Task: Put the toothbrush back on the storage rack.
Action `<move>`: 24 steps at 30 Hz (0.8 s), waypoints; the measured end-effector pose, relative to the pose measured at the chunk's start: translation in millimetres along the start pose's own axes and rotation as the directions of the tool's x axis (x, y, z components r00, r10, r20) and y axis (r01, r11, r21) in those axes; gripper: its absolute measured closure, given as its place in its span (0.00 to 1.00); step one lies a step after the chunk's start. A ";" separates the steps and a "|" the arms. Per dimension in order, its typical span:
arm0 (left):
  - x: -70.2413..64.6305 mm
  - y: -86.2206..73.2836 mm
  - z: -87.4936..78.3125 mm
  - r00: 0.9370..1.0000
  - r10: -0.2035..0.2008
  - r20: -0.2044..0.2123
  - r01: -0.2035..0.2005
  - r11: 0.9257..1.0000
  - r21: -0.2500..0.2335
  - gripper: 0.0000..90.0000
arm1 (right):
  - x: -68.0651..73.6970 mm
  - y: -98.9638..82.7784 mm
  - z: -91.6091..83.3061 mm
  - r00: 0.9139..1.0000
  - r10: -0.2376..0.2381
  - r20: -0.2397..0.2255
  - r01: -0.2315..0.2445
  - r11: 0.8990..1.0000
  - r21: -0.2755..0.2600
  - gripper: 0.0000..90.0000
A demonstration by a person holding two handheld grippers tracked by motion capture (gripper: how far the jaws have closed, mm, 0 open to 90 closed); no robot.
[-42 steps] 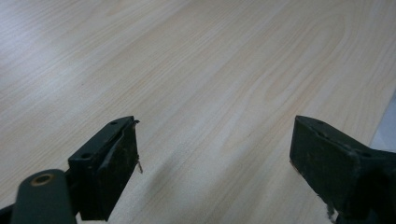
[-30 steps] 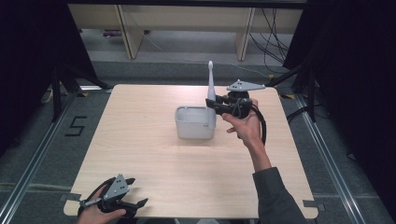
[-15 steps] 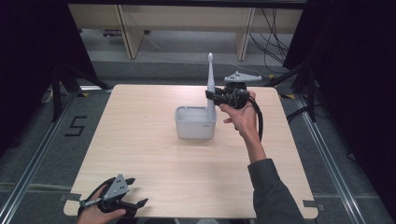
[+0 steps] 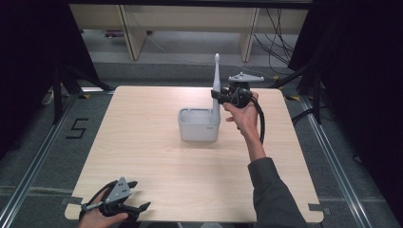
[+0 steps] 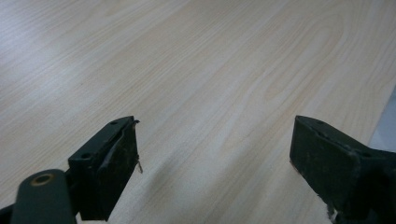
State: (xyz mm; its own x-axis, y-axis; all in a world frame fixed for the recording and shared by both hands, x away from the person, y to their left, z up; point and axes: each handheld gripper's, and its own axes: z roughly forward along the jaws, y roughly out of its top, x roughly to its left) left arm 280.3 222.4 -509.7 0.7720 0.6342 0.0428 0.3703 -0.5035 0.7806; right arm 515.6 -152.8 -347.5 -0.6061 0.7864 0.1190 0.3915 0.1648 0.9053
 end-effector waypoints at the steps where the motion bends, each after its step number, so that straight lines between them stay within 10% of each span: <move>1: 0.2 -0.1 -0.2 1.000 0.001 -0.001 -0.001 1.000 0.002 0.16 | -0.3 -1.2 2.6 1.000 0.020 -0.002 -0.020 1.000 0.005 0.74; 20: -1.3 0.1 -0.1 1.000 -0.014 0.004 0.014 1.000 -0.011 0.16 | -5.1 -15.3 19.9 0.999 0.030 0.019 -0.031 0.999 0.022 0.74; 24: 2.3 1.2 -2.1 0.999 0.033 0.003 -0.033 0.999 0.029 0.16 | -6.6 -22.7 21.8 0.999 0.034 0.019 -0.035 0.999 0.037 0.74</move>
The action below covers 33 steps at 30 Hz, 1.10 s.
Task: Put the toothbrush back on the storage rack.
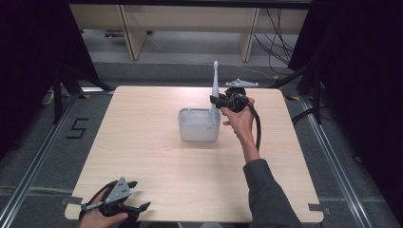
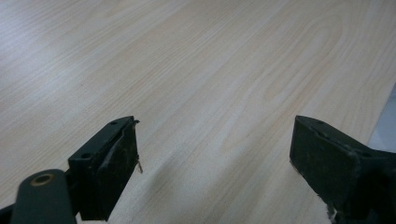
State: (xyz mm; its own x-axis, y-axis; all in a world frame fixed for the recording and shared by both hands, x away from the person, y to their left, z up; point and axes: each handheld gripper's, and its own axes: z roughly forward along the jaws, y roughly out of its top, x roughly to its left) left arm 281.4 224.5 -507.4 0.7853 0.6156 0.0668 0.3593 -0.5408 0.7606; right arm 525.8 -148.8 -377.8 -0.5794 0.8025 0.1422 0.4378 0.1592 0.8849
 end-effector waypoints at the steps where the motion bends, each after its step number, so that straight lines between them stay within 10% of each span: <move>1: -1.2 -0.5 0.7 1.000 -0.015 0.005 0.015 1.000 -0.009 0.16 | 0.8 -2.8 1.7 1.000 0.013 0.005 -0.013 1.000 -0.002 0.74; 33: -1.0 -0.7 0.9 1.000 -0.013 0.004 0.013 1.000 -0.014 0.16 | 0.7 -29.3 7.4 1.000 -0.009 0.014 0.008 0.998 0.060 0.74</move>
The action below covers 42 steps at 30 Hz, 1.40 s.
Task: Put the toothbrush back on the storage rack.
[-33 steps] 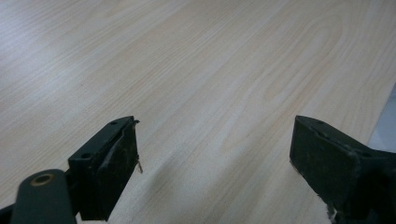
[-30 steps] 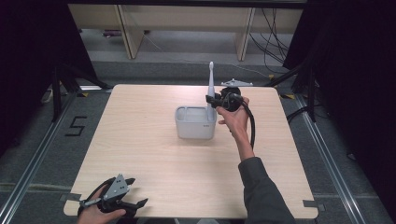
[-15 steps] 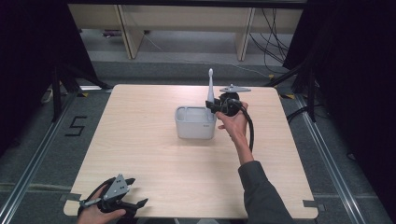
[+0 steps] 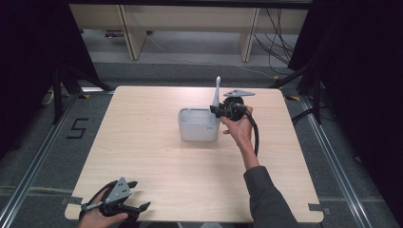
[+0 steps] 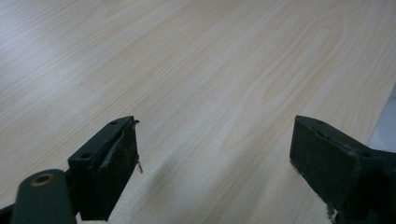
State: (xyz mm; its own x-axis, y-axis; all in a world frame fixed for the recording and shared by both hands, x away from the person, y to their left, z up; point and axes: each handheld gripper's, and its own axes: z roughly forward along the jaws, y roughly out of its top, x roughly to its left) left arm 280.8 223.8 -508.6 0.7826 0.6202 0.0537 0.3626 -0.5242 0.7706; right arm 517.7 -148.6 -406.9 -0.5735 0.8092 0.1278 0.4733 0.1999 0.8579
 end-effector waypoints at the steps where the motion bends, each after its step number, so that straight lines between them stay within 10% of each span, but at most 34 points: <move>1: -1.1 -0.3 0.9 1.000 -0.016 -0.004 0.016 1.000 -0.012 0.16 | 0.4 -0.6 0.5 1.000 0.001 -0.001 -0.001 1.000 0.002 0.74; 42: -0.4 0.2 -0.1 1.000 0.000 0.000 0.000 1.000 0.004 0.16 | 0.5 -6.6 6.2 0.999 -0.025 0.025 0.025 1.000 -0.001 0.72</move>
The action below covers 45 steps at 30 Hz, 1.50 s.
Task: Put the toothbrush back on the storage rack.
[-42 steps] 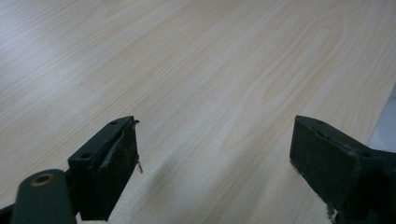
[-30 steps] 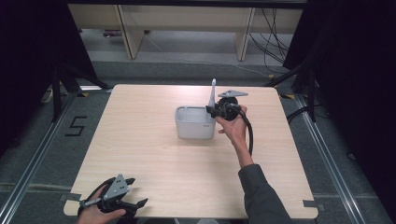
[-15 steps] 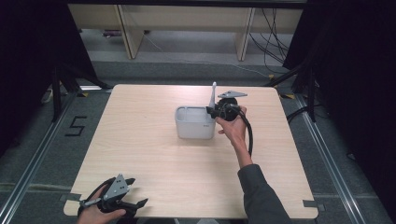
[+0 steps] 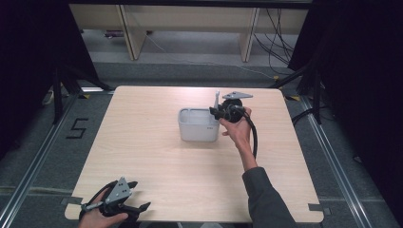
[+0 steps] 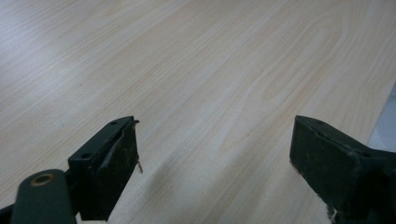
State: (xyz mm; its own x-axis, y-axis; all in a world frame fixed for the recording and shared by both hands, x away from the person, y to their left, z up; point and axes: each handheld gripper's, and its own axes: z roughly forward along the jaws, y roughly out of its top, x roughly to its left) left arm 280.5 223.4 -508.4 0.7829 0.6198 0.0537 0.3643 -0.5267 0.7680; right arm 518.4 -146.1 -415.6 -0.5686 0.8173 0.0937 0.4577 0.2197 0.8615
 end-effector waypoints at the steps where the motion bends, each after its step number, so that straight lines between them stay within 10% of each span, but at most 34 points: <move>1: -0.1 0.0 0.0 1.000 -0.001 0.000 0.001 1.000 0.000 0.16 | 0.0 0.0 0.0 1.000 0.000 0.000 0.000 1.000 0.000 0.72; 19: -0.2 -0.2 0.3 1.000 -0.002 -0.006 0.002 1.000 -0.003 0.16 | 0.6 3.2 -12.6 1.000 0.011 -0.015 -0.011 1.000 -0.023 0.49; 45: -0.5 -0.6 1.3 1.000 -0.004 -0.006 0.004 1.000 -0.009 0.16 | -0.8 -4.0 -36.3 1.000 0.006 -0.008 -0.006 0.999 -0.035 0.44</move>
State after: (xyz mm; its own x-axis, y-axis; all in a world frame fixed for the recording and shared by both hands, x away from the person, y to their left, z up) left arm 280.6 222.7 -509.7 0.7782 0.6257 0.0542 0.3631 -0.5186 0.7741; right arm 492.2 -167.0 -401.0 -0.5711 0.8144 0.1029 0.4370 0.1955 0.8779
